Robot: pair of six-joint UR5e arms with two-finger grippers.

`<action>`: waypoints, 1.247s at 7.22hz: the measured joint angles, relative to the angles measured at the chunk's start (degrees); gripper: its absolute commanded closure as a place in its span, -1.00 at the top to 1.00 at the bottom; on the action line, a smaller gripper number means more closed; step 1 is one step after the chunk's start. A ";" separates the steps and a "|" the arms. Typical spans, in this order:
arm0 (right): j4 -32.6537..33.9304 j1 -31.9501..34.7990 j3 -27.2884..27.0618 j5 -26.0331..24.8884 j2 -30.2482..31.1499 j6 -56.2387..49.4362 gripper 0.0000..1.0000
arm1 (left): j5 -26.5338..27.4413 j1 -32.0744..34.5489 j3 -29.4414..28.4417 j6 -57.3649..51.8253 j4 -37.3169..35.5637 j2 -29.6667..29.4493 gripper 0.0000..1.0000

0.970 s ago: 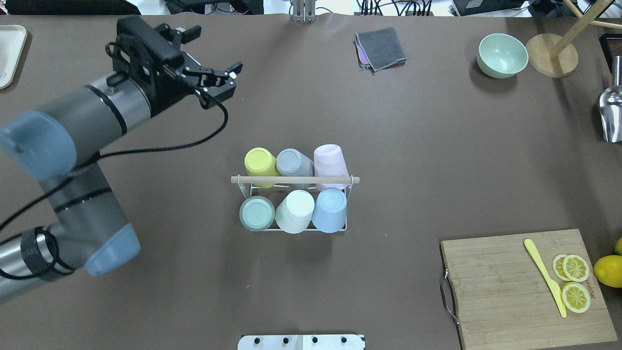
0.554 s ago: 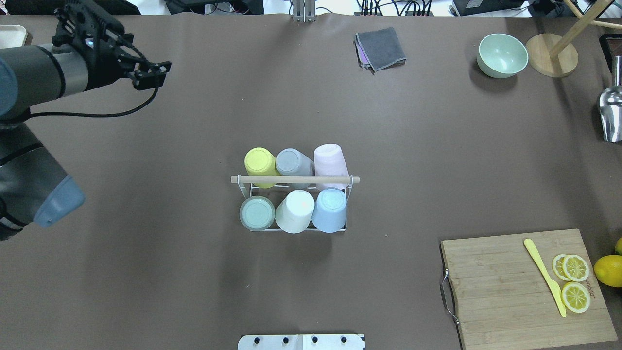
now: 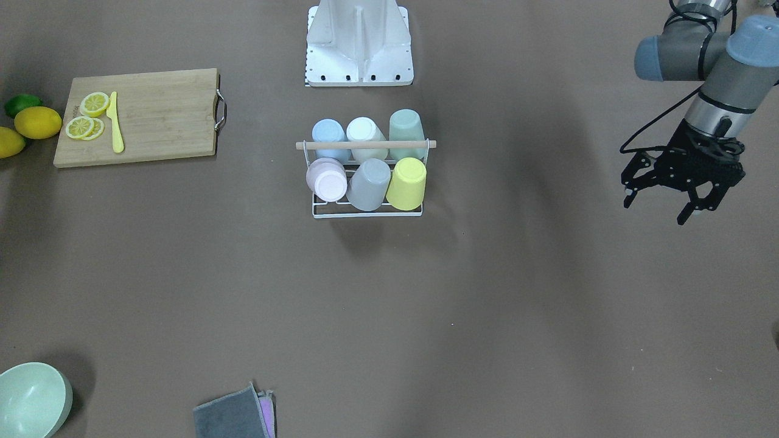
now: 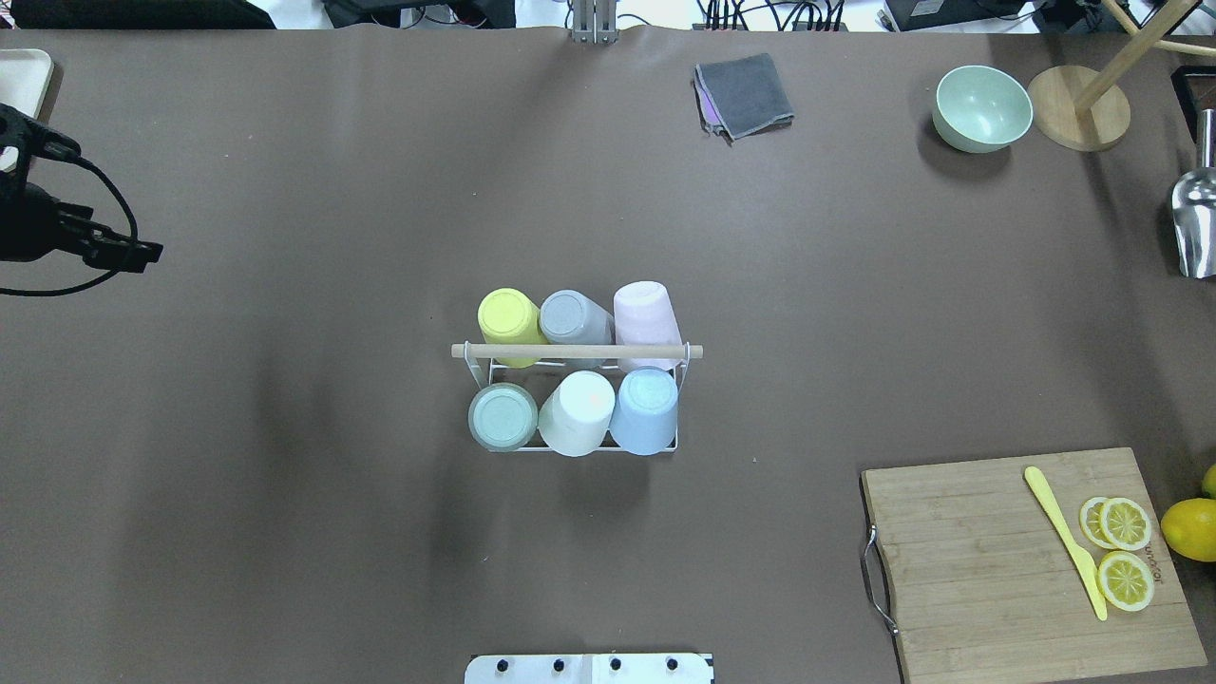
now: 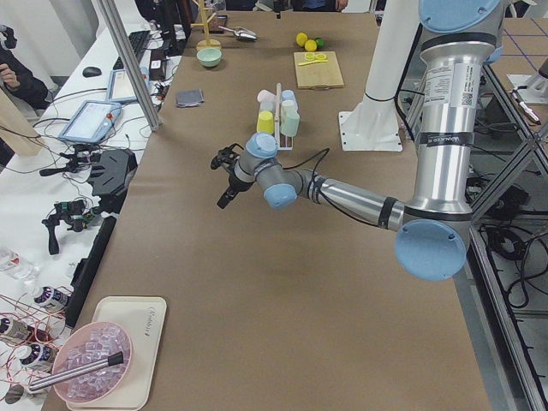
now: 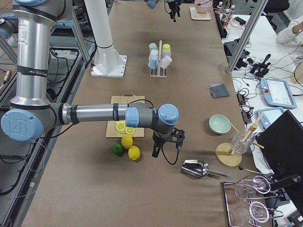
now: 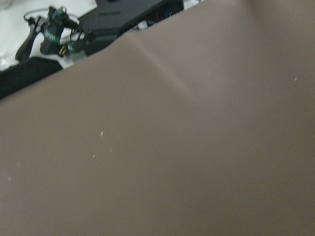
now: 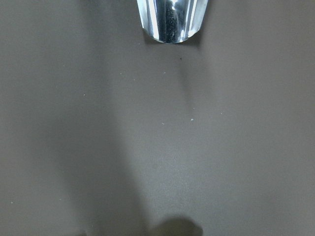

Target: Place cup on cup holder

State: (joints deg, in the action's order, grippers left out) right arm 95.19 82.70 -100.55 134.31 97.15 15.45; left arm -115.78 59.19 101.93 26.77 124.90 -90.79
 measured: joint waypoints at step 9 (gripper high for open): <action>0.00 0.00 0.05 -0.09 0.04 -0.07 0.99 | -18.37 21.91 -1.16 -0.24 -38.33 6.67 0.96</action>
State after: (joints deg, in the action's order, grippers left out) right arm 95.19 82.71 -100.50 134.22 97.20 15.38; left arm -134.15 81.10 100.76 26.53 86.57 -84.12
